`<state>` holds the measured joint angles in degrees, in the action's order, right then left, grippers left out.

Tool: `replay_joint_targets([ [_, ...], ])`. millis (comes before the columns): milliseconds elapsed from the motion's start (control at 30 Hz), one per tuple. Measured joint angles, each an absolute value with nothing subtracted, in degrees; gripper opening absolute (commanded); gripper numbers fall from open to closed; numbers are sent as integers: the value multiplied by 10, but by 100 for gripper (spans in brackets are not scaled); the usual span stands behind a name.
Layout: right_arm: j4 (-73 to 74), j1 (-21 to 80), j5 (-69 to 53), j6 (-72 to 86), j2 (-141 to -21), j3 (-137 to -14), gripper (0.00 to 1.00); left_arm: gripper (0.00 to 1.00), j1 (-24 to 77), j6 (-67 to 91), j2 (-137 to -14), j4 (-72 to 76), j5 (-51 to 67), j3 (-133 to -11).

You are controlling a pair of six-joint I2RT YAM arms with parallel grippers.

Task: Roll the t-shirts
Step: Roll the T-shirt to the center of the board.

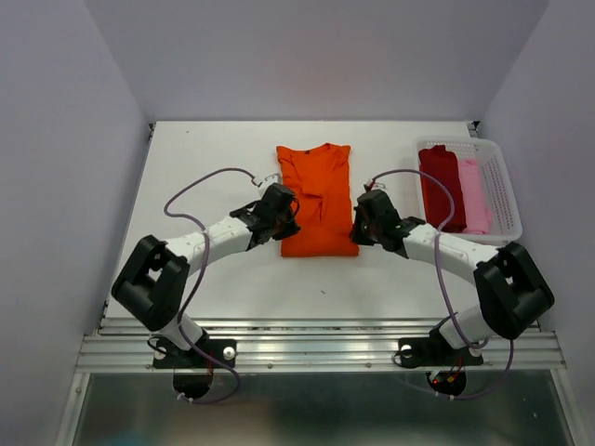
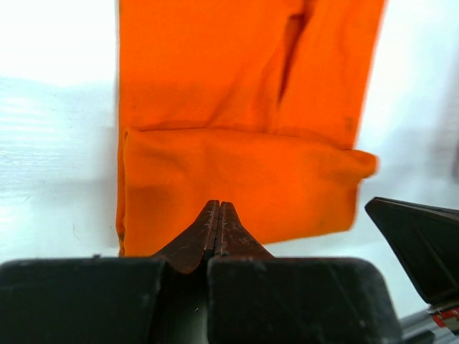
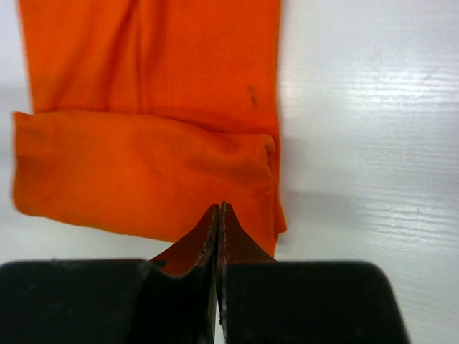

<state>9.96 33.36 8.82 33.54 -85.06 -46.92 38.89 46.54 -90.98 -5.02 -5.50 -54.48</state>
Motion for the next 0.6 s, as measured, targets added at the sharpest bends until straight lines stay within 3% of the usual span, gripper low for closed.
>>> replay_joint_targets([
  [67, 101, 334, 87, 336, -826, -473, 3, 0, 389, 465, -871, -52, -63, -542],
  [100, 101, 334, 88, 338, -809, -473, 9, 0, 389, 465, -850, -52, -67, -540],
  [133, 102, 334, 90, 341, -795, -473, 20, 0, 390, 467, -834, -52, -70, -536],
  [167, 102, 334, 92, 343, -785, -472, 24, 0, 390, 469, -819, -48, -73, -529],
  [267, 100, 332, 96, 352, -749, -452, 38, 15, 392, 480, -777, -43, -81, -489],
  [300, 98, 330, 92, 358, -743, -442, 51, 27, 392, 488, -765, -42, -82, -466],
  [333, 99, 327, 92, 360, -740, -434, 51, 38, 393, 493, -756, -43, -82, -449],
  [367, 99, 325, 86, 366, -740, -424, 57, 58, 393, 497, -749, -44, -83, -429],
  [433, 100, 317, 77, 376, -741, -406, 57, 74, 394, 511, -744, -41, -80, -393],
  [533, 100, 302, 59, 389, -742, -376, 57, 76, 394, 517, -744, -37, -72, -361],
  [600, 99, 295, 48, 394, -743, -364, 57, 71, 394, 521, -744, -23, -65, -347],
])
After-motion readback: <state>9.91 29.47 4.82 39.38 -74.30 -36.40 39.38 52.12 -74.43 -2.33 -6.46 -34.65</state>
